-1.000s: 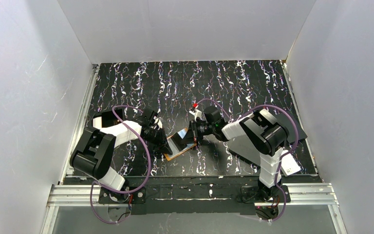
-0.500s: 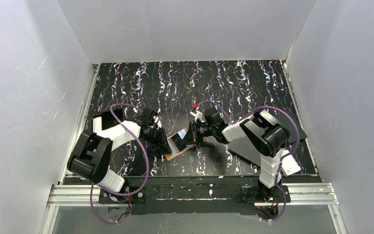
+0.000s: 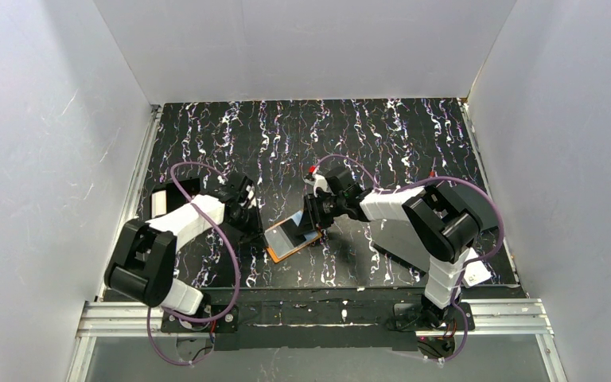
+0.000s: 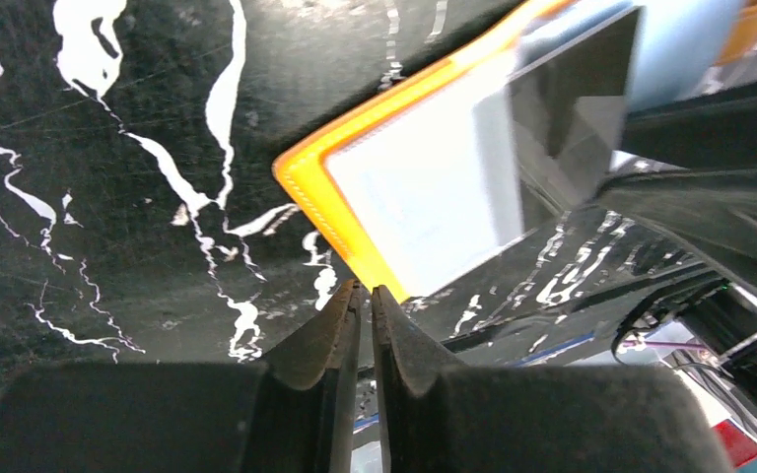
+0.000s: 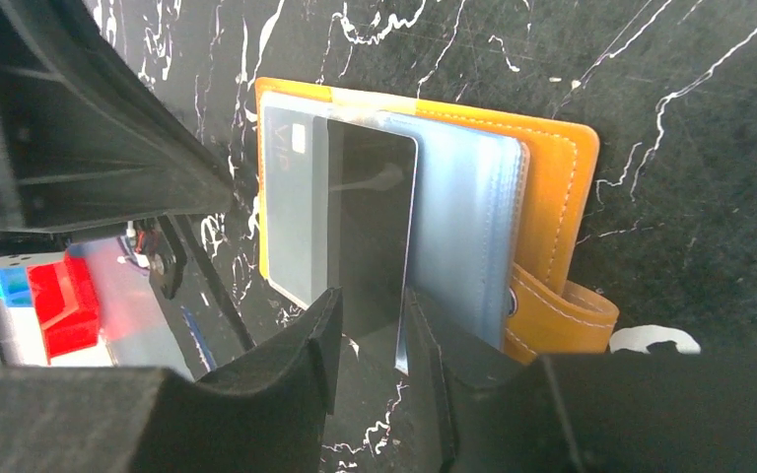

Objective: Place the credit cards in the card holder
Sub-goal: Insert the credit card into the card holder.

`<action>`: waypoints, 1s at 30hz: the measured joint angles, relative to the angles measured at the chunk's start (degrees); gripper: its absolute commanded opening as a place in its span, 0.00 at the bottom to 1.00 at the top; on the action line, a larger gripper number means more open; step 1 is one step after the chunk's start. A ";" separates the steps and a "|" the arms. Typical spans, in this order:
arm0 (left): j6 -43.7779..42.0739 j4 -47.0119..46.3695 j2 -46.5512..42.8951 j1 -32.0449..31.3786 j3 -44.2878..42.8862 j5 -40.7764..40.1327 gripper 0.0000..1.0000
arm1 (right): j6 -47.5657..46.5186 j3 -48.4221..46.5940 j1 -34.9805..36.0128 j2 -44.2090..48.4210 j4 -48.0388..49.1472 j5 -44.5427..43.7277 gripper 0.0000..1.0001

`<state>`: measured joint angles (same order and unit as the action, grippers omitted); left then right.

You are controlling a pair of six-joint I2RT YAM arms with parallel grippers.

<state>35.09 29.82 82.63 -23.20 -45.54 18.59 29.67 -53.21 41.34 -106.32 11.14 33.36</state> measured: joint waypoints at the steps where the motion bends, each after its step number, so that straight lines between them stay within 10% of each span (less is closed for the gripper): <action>1: -0.02 -0.07 0.85 0.00 0.52 -0.07 0.07 | -0.52 -0.37 0.00 0.09 -0.94 -0.20 0.38; 10: 0.09 -2.27 5.40 0.20 2.21 1.03 0.05 | -3.28 -1.51 0.79 -0.15 -3.39 -0.87 0.26; 30: 0.48 -2.73 7.91 0.81 1.31 4.13 0.04 | -2.93 -4.48 6.91 -2.16 -4.98 -2.19 0.30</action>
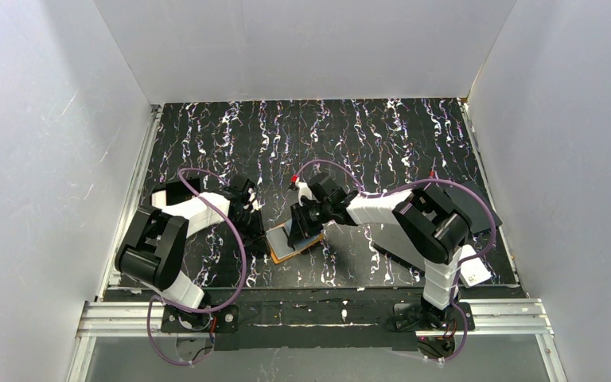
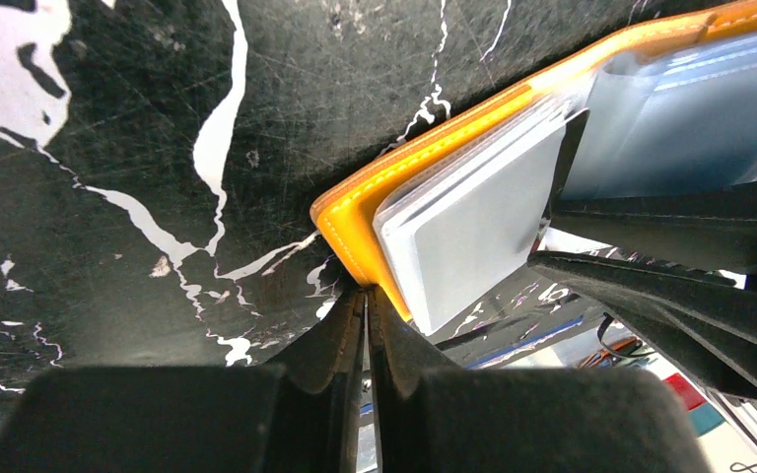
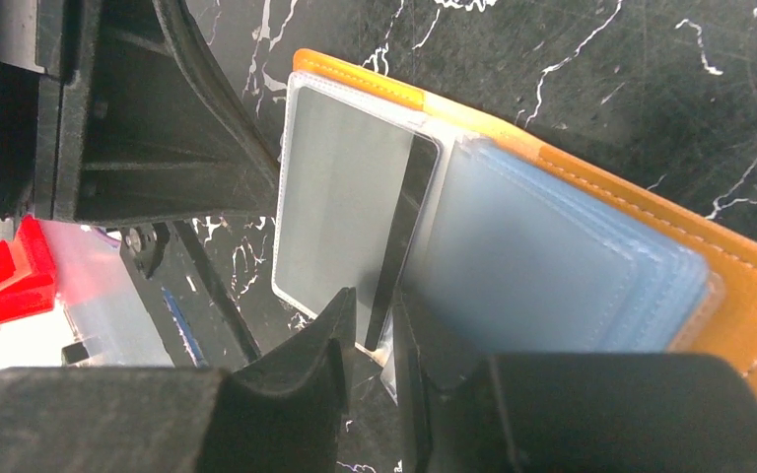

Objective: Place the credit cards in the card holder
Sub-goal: Insert the credit card into the card holder.

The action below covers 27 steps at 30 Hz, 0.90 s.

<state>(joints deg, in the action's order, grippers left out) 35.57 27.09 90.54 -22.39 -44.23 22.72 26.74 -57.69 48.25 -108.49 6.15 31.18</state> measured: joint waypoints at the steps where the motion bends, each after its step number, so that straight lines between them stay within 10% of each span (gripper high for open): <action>1: -0.02 0.02 0.00 0.00 -0.02 0.00 0.05 | -0.13 -0.28 0.13 0.00 -0.50 -0.22 0.32; 17: -1.99 1.51 0.44 -0.72 -1.38 -1.46 0.09 | -1.01 -1.09 -1.75 1.07 -3.19 -1.09 0.43; 27: -2.89 4.63 3.82 -0.66 -4.46 -0.76 0.08 | -2.36 -3.08 0.00 -0.66 -3.26 -3.76 0.22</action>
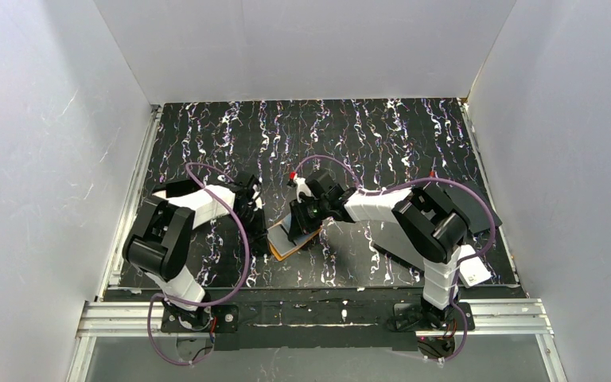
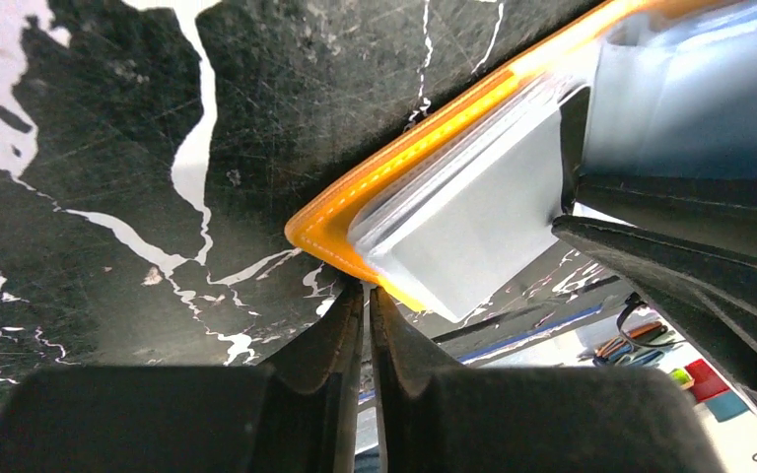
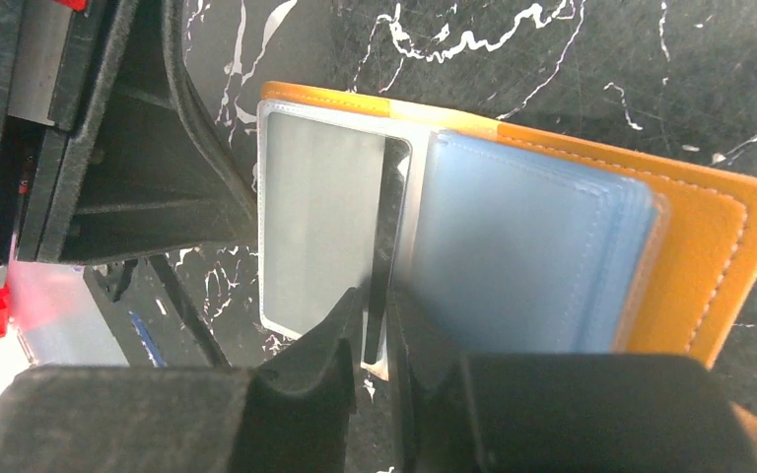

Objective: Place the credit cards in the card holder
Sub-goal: Insert the credit card into the card holder.

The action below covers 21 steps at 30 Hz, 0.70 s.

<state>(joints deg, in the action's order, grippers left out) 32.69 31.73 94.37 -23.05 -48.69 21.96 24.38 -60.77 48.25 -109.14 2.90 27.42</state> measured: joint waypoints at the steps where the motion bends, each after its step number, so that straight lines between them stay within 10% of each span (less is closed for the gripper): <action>1: -0.15 0.48 0.44 0.00 -0.44 0.02 0.08 | -0.37 -0.02 0.20 0.02 0.02 -0.46 0.21; 13: -1.29 3.61 3.08 -0.35 -4.76 -1.97 0.21 | -0.83 0.96 -0.07 2.69 -0.50 -2.05 0.35; 21: -3.26 9.01 -8.70 -0.02 -5.33 -8.17 0.70 | -0.76 2.54 -4.15 12.46 -3.82 -1.77 0.43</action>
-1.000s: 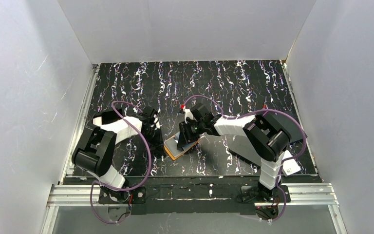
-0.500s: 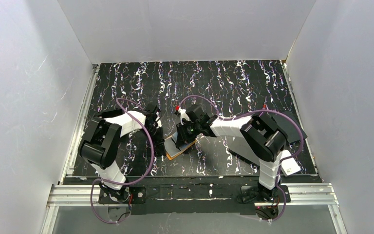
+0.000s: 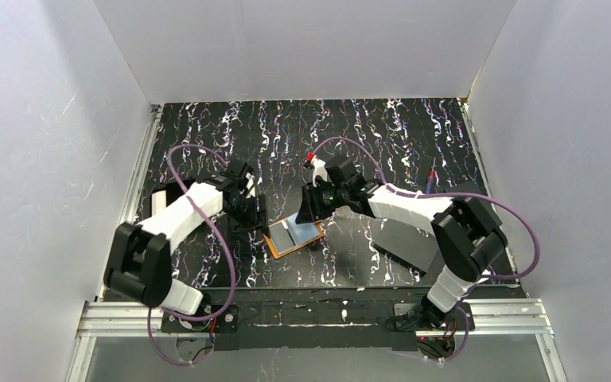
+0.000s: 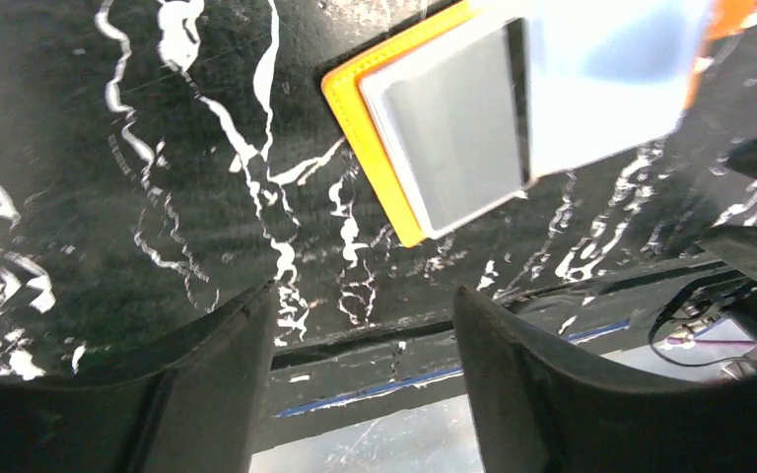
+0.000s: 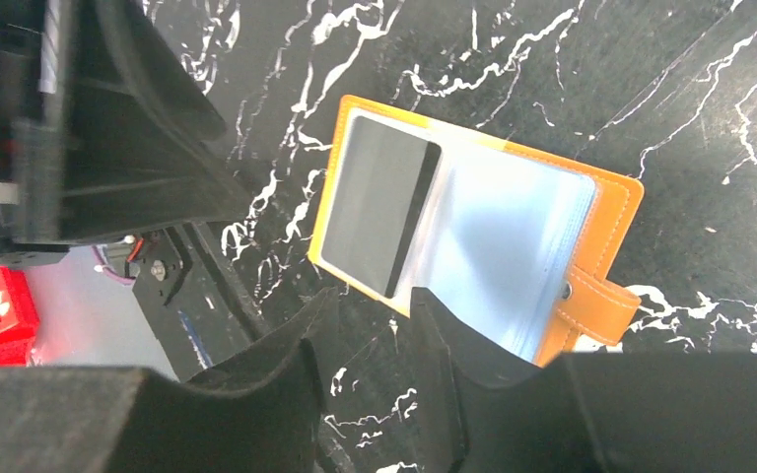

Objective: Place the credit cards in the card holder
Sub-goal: Insert the credit card into the card holder, then pick up the credit card from the storage box.

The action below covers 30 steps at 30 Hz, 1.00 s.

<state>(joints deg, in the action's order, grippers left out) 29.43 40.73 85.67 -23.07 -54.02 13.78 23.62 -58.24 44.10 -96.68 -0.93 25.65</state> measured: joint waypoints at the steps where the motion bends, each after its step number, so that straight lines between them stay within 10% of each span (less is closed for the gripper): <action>1: -0.24 1.51 -1.88 0.17 -0.63 -0.50 0.75 | -0.11 0.07 -0.17 1.01 -0.26 0.02 0.43; 4: -1.40 7.39 -7.93 2.05 -5.03 -2.95 0.97 | -0.79 0.74 -0.15 3.19 -0.50 0.15 0.43; 15: -9.88 15.93 -17.49 29.66 -14.53 -20.70 0.98 | -2.40 3.43 -0.15 4.44 -1.33 2.75 0.43; 30: -22.21 10.64 8.11 37.33 -21.70 -31.01 0.98 | -2.67 4.90 -0.17 7.10 -0.20 4.72 0.43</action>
<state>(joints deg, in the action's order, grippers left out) 7.22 51.37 93.78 14.26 -75.72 -17.23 20.95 -53.34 43.92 -89.58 -1.13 30.37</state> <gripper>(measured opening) 0.982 0.429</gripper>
